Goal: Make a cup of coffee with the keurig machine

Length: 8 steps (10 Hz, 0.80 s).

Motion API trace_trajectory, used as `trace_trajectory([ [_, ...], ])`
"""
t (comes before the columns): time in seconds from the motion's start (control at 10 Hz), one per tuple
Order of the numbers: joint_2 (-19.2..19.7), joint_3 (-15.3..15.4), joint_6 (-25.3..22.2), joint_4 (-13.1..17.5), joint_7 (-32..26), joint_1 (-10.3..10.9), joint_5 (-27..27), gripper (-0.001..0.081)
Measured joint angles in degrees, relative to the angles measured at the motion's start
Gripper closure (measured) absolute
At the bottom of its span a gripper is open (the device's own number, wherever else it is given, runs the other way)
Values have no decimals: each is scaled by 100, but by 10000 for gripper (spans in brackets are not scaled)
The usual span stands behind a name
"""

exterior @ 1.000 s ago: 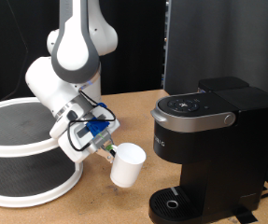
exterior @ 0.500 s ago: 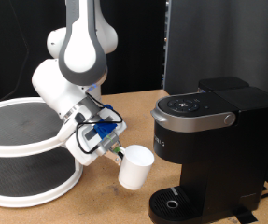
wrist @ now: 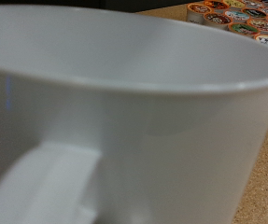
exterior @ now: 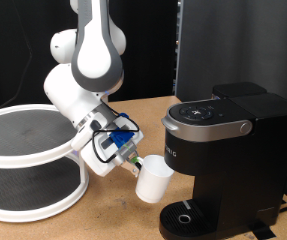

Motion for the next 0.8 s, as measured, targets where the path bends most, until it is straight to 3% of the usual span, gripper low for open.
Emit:
trace_trajectory([
  [0.5, 288, 310, 34, 154, -591, 31, 871, 742],
  [0.8, 409, 414, 13, 267, -626, 36, 1057, 742],
])
